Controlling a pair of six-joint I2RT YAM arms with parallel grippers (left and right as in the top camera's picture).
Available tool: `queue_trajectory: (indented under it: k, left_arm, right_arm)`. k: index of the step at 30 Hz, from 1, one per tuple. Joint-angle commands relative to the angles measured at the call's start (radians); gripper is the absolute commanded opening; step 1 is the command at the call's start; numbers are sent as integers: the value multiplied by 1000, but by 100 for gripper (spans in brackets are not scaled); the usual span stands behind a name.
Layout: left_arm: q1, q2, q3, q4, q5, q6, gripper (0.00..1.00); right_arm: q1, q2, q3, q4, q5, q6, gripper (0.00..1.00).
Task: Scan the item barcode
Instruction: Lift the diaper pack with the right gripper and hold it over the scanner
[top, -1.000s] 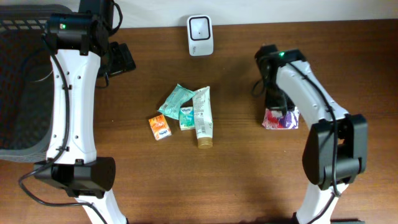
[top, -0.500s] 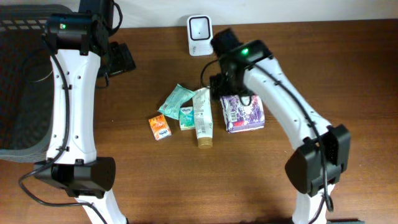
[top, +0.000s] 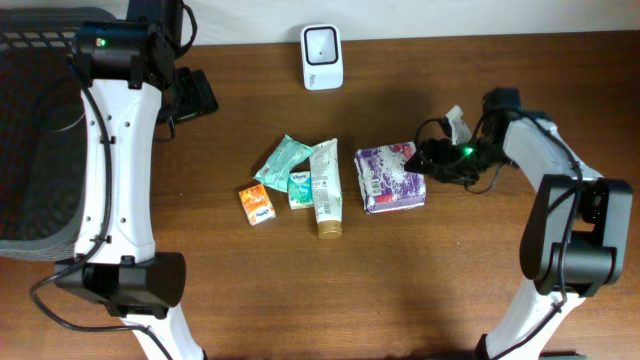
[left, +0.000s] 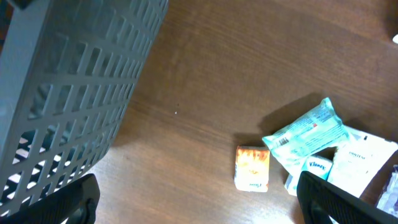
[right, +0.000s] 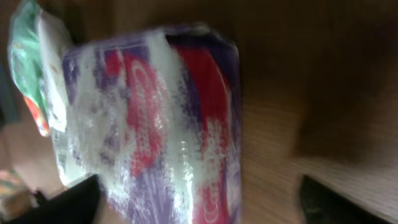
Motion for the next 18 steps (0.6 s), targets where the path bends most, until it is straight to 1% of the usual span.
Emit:
queue_trajectory:
  k: [1,2,3,4,5,6,8,9,10,11,12,13,15,16,18]
  left_arm:
    - [-5,-27,11,-3,-10,-1,99]
    - [-5,-27,11,-3,-11,-1,99]
    - [-5,-27,11,-2,-11,-1,99]
    - [-5,-27,11,-2,-11,-1,99]
    - [-5,-27,11,-3,-11,-1,99]
    - [-5,-27,11,-2,-11,-1,99]
    - [-5,-27,11,-2,-11,-1,99]
    - [-5,-27,11,-2,-11,-1,99]
    - [-5,-27,11,-2,-11,-1,99]
    - [-5,-27,11,-2,-11,-1,99]
    - [-5,-27,11,-2,-11,-1,99]
    - [-5,-27,11,-2,-11,-1,99]
    - [-5,-27,11,-3,-11,-2,99]
    - [-5,-27,11,-2,-11,-1,99]
    - [-5,-27,11,-2,-11,-1,99]
  right_arm:
    - [3,-10,-102,68,-88,-17,60]
    - [2,-10,-115,73,-88,-17,48]
    - [3,-10,-116,67,-92,2,15]
    - [2,-11,-111,62,-104,21,4]
    - [2,-13,-95,48,-116,44,4]
    - [2,-26,-47,-3,-112,46,4]
    - [2,-65,64,-115,-36,47,4]
    - [8,-102,150,-199,92,66,4]
    - [23,-140,233,-279,302,157,4]
    - [45,-165,288,-342,448,227,4]
    - [72,-182,321,-385,561,268,4]
    - [138,-197,335,-418,732,330,4]
    - [233,-185,317,-445,960,453,4]
    - [284,-175,295,-439,1051,511,4]
    - [372,-141,228,-385,1153,533,4]
